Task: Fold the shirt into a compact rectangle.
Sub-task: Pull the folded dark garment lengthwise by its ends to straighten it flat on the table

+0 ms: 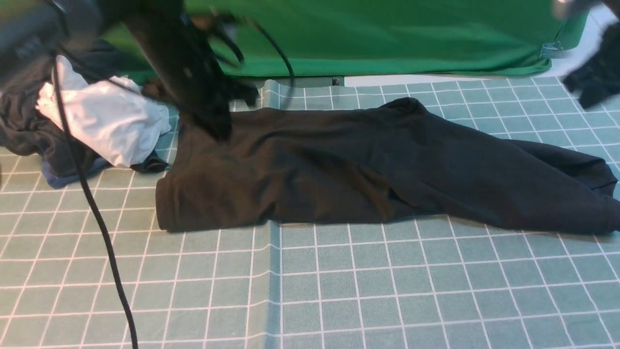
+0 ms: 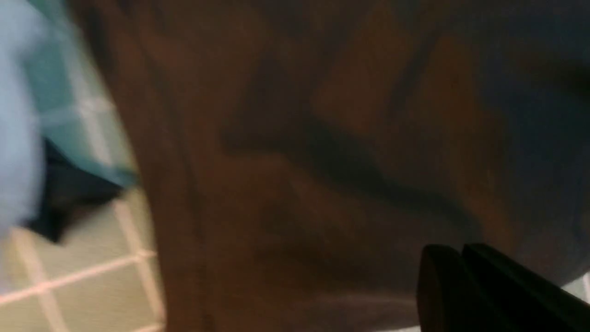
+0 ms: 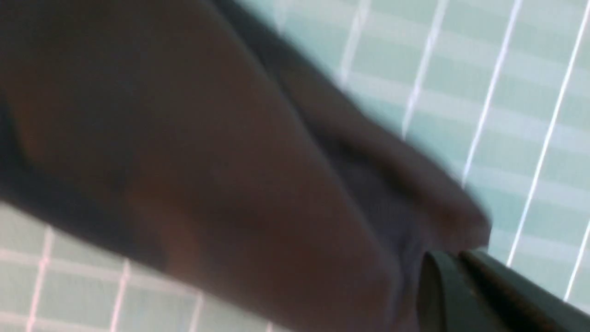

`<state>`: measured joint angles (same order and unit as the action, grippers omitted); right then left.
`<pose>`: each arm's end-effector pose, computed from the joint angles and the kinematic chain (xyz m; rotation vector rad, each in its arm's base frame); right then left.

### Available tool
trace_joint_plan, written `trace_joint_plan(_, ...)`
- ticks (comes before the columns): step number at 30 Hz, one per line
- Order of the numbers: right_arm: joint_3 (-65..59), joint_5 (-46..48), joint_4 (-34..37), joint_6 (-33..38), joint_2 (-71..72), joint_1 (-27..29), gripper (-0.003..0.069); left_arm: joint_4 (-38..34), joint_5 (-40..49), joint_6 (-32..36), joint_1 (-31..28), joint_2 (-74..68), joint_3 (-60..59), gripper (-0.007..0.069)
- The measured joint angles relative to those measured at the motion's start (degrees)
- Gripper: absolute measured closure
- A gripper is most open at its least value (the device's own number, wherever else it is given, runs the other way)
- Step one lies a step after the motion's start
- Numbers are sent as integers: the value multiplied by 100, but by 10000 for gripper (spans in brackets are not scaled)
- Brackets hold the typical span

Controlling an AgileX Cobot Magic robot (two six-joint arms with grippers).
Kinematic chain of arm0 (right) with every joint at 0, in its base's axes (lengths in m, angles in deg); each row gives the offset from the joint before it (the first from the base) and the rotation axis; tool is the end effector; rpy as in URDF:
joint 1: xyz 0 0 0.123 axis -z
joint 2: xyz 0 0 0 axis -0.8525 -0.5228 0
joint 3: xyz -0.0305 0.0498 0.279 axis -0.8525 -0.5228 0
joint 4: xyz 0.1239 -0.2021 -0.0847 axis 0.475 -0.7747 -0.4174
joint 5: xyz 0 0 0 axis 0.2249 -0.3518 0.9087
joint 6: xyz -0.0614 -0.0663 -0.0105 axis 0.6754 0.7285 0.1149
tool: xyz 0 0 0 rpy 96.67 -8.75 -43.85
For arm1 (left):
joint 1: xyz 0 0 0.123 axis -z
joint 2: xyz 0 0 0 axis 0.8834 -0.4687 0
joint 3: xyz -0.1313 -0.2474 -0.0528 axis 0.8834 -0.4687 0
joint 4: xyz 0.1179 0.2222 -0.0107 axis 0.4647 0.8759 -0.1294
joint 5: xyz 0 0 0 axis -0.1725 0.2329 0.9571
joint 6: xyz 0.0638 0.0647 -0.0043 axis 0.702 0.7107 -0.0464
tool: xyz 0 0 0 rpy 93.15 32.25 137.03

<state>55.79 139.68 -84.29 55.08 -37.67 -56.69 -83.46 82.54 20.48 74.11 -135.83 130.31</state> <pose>0.4023 -0.0049 0.2860 -0.4745 2.7959 0.0365 0.4201 -0.1024 0.2330 0.3600 2.9144 -0.2293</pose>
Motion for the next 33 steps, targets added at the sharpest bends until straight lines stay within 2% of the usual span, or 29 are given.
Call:
trace_joint_plan(1, 0, 40, 6, -7, -14, 11, 594, 0, -30, 0, 13, 0, -95, 623)
trace_joint_plan(2, 0, 94, 19, -6, -108, 69, 548, -7, -269, -8, 82, 0, -376, 623)
trace_joint_plan(4, 0, 49, 48, 19, -323, 103, 408, -22, -617, -115, 131, 0, -845, 623)
trace_joint_plan(5, 0, 20, 54, 41, -383, 103, 385, -8, -729, -157, 131, 0, -942, 623)
trace_joint_plan(8, 0, -93, 121, 60, -722, 103, 223, 392, -1142, -403, 125, 0, -1331, 624)
trace_joint_plan(10, 0, -122, 196, 66, -954, 103, 161, 675, -1316, -661, 107, -12, -1443, 624)
trace_joint_plan(13, 0, -149, 336, 89, -1234, 103, 130, 772, -1426, -873, 49, -38, -1476, 624)
trace_joint_plan(19, 0, -187, 447, 327, -1561, 71, 122, 791, -1459, -880, 42, -64, -1475, 624)
trace_joint_plan(21, 0, -225, 447, 353, -1617, 57, 126, 791, -1465, -880, 42, -64, -1475, 622)
trace_joint_plan(22, 1, -272, 451, 357, -1672, 51, 151, 791, -1472, -880, 42, -64, -1475, 621)
trace_joint_plan(24, 1, -310, 471, 373, -1723, 45, 275, 791, -1477, -880, 42, -65, -1475, 621)
trace_joint_plan(26, 1, -329, 476, 443, -1730, 45, 452, 791, -1489, -880, 42, -65, -1475, 621)
trace_joint_plan(27, 6, -329, 476, 470, -1730, 45, 486, 791, -1489, -880, 42, -65, -1475, 621)
trace_joint_plan(28, 24, -302, 471, 601, -1735, 45, 574, 791, -1490, -880, 42, -70, -1475, 621)
trace_joint_plan(30, 102, -209, 464, 689, -1735, 55, 620, 793, -1490, -867, 42, -70, -1475, 621)
trace_joint_plan(33, 247, -117, 464, 614, -1662, 123, 636, 793, -1495, -822, 42, -70, -1476, 621)
